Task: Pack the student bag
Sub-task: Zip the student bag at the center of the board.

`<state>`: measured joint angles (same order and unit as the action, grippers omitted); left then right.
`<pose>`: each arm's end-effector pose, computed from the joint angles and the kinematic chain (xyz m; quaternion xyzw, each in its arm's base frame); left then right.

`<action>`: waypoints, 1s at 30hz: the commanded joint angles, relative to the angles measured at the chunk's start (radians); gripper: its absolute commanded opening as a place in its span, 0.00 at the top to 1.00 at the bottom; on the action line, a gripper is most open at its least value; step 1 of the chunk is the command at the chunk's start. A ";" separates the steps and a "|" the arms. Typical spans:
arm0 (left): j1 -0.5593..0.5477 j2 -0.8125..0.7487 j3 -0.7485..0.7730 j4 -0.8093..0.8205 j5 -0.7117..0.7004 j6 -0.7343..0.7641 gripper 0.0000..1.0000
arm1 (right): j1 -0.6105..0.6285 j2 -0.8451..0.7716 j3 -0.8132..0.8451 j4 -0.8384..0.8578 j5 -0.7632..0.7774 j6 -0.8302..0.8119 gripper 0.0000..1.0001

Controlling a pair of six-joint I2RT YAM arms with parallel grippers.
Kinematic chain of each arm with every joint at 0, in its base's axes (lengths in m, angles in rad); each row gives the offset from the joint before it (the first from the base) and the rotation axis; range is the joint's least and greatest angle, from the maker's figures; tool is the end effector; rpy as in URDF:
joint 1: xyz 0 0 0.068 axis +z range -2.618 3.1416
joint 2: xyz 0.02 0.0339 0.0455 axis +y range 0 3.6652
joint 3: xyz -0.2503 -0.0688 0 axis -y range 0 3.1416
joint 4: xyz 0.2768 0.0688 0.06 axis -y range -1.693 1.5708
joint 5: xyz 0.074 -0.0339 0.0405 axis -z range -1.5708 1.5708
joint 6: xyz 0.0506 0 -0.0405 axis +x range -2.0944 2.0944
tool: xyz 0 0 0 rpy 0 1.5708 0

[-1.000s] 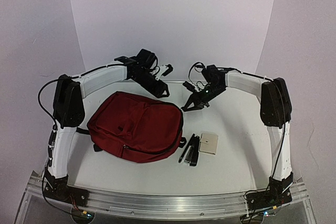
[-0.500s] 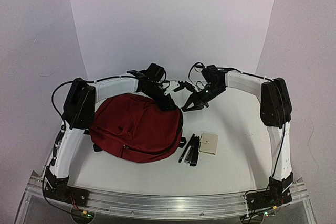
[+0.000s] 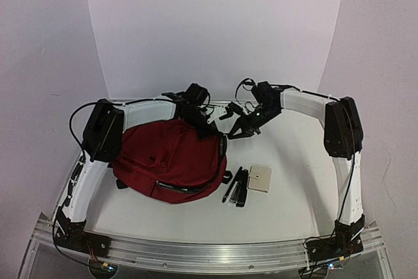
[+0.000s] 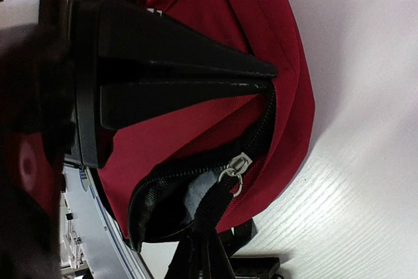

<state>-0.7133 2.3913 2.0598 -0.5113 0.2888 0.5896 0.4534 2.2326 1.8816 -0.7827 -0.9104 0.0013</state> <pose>0.4185 -0.3812 0.1594 0.6015 0.7043 -0.1560 0.3433 0.4309 0.2544 0.1770 -0.2894 0.8331 0.4620 0.0930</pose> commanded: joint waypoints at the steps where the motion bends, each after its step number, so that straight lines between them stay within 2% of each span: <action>1: 0.019 -0.037 -0.036 0.101 -0.063 -0.038 1.00 | 0.000 -0.046 -0.025 -0.016 -0.036 -0.009 1.00; 6: 0.067 -0.063 -0.060 0.162 -0.153 -0.160 1.00 | -0.004 -0.084 -0.099 -0.017 -0.024 -0.022 1.00; 18: 0.163 -0.027 0.040 0.113 -0.384 -0.343 1.00 | 0.019 -0.153 -0.249 -0.006 -0.061 -0.034 1.00; 22: 0.190 -0.039 0.055 0.084 -0.456 -0.411 1.00 | 0.056 -0.147 -0.250 0.018 -0.067 -0.017 1.00; 30: 0.252 -0.140 -0.014 0.025 -0.531 -0.565 1.00 | 0.065 -0.082 -0.144 0.059 -0.081 0.052 1.00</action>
<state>-0.5504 2.3737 2.0509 -0.4384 -0.0552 0.1311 0.5139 2.1465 1.6788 -0.6826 -0.9379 0.0271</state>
